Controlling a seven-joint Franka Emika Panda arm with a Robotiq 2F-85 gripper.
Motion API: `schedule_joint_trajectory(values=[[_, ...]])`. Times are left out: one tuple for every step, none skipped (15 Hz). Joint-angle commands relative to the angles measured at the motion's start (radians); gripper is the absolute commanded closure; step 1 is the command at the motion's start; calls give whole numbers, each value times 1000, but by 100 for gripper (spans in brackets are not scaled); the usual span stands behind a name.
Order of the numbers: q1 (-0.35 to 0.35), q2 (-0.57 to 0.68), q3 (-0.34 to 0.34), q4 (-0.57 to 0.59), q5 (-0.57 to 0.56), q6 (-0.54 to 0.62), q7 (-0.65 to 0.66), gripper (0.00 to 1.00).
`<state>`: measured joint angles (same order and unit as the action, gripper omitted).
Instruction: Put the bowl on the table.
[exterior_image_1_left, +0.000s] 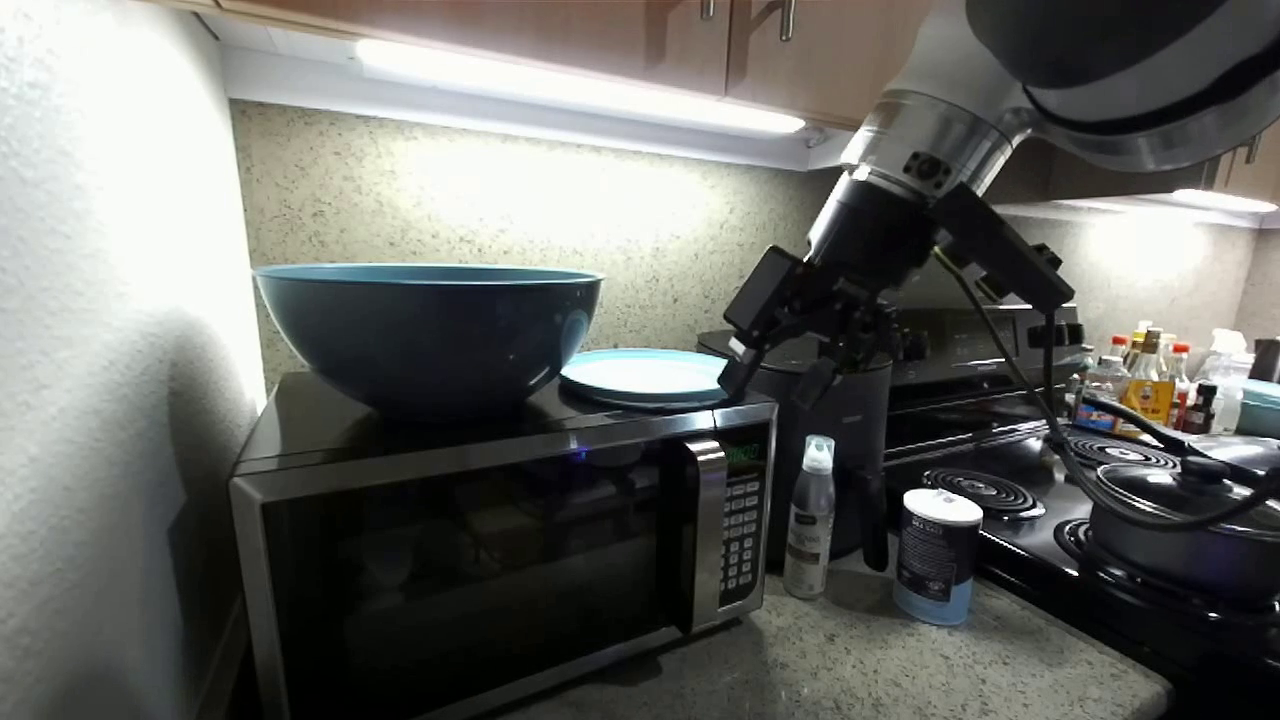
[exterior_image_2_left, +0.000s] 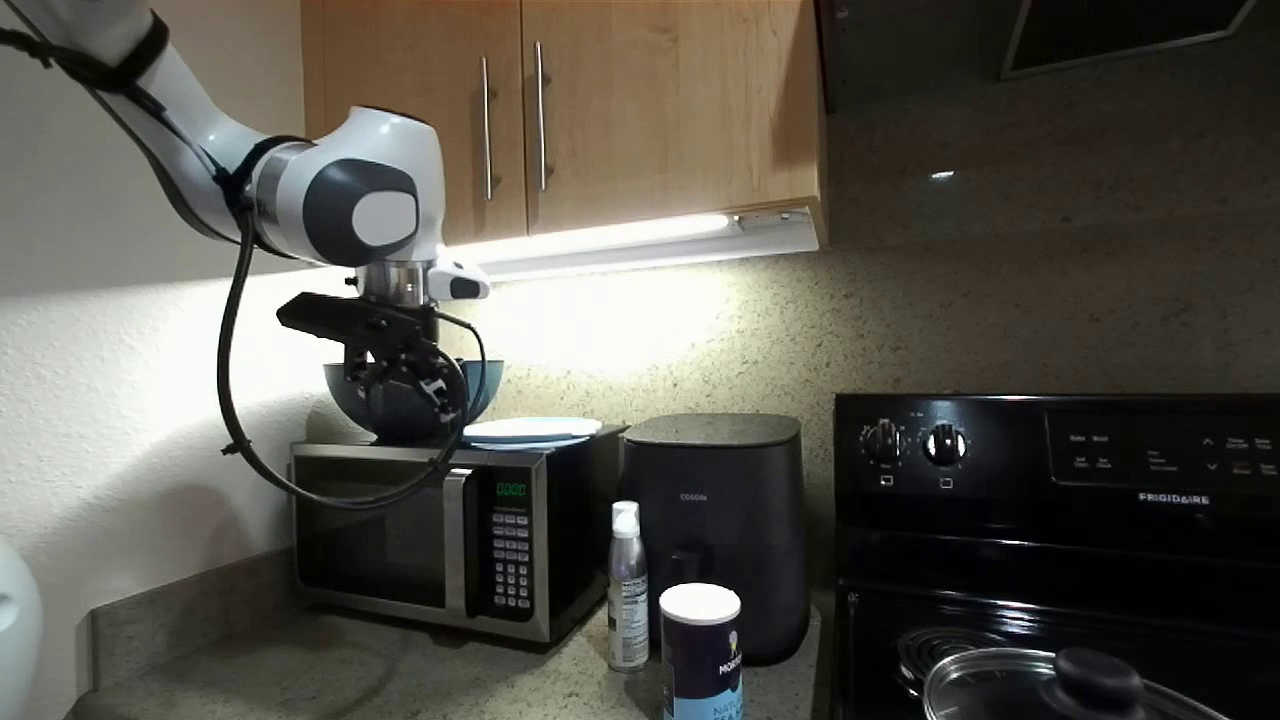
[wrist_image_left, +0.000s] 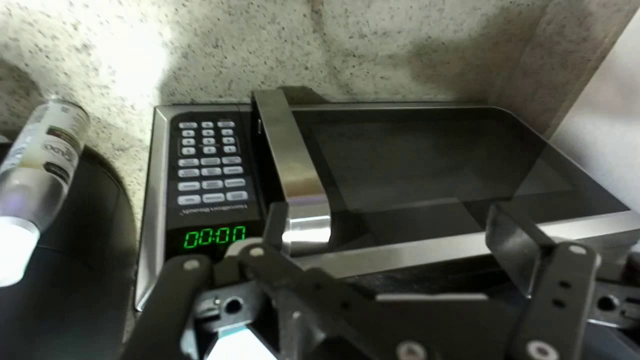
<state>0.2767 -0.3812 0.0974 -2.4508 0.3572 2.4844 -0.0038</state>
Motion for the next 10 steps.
schedule_joint_trajectory(values=[[5,-4,1,3,27,9,-32,0],[14,-7,-8,3,45,16,-61,0],[17,-8,-16,3,51,17,-77,0],[17,-8,-22,3,53,17,-85,0],[9,0,-9,4,38,39,-64,0],[11,8,5,-1,58,122,-43,0],[23,16,6,2,76,186,-49,0],[38,28,7,7,96,264,-54,0],[49,35,10,8,102,328,-52,0],[62,50,10,15,108,382,-58,0]])
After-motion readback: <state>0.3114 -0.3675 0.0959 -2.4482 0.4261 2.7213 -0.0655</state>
